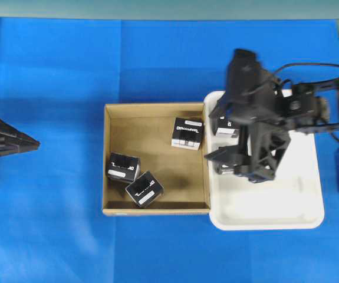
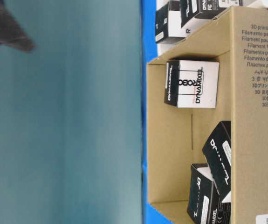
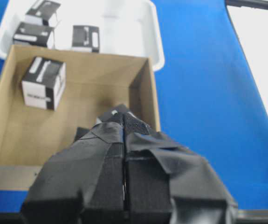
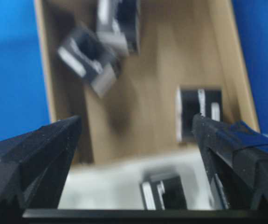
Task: Pick a box that is randomly placed inside the cardboard box.
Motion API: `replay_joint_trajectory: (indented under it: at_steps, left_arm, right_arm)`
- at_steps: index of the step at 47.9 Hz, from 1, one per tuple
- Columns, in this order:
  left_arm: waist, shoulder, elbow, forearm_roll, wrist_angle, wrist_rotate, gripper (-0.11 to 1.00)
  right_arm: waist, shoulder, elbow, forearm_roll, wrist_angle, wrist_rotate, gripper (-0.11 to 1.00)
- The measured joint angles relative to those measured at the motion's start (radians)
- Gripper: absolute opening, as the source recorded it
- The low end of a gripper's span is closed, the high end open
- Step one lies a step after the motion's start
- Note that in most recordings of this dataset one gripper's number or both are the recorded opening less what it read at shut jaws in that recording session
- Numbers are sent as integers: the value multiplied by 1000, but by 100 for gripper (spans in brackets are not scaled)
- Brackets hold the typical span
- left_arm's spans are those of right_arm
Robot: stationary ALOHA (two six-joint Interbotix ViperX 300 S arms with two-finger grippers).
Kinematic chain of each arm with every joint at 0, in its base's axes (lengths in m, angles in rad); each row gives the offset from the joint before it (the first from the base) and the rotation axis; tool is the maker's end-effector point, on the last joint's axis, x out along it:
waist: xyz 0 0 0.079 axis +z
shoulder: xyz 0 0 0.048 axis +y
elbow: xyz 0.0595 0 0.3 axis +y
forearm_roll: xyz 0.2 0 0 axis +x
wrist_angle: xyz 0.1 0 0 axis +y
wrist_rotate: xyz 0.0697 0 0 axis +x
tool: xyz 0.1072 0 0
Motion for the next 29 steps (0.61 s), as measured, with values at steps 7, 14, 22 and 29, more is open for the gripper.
replay_joint_trajectory:
  at_steps: [7, 14, 22, 29]
  left_arm:
    - [2, -12, -2, 0, 3, 5, -7]
    - [15, -41, -2, 0, 5, 5, -7]
    - [21, -64, -6, 0, 5, 0, -7]
    - [23, -78, -9, 0, 5, 8, -7]
  right_arm:
    - [3, -95, 72, 0, -150, 0, 99]
    - [3, -218, 175, 0, -282, 2, 99]
    - [0, -347, 259, 0, -321, -3, 99]
    - [-2, -445, 322, 0, -327, -11, 99]
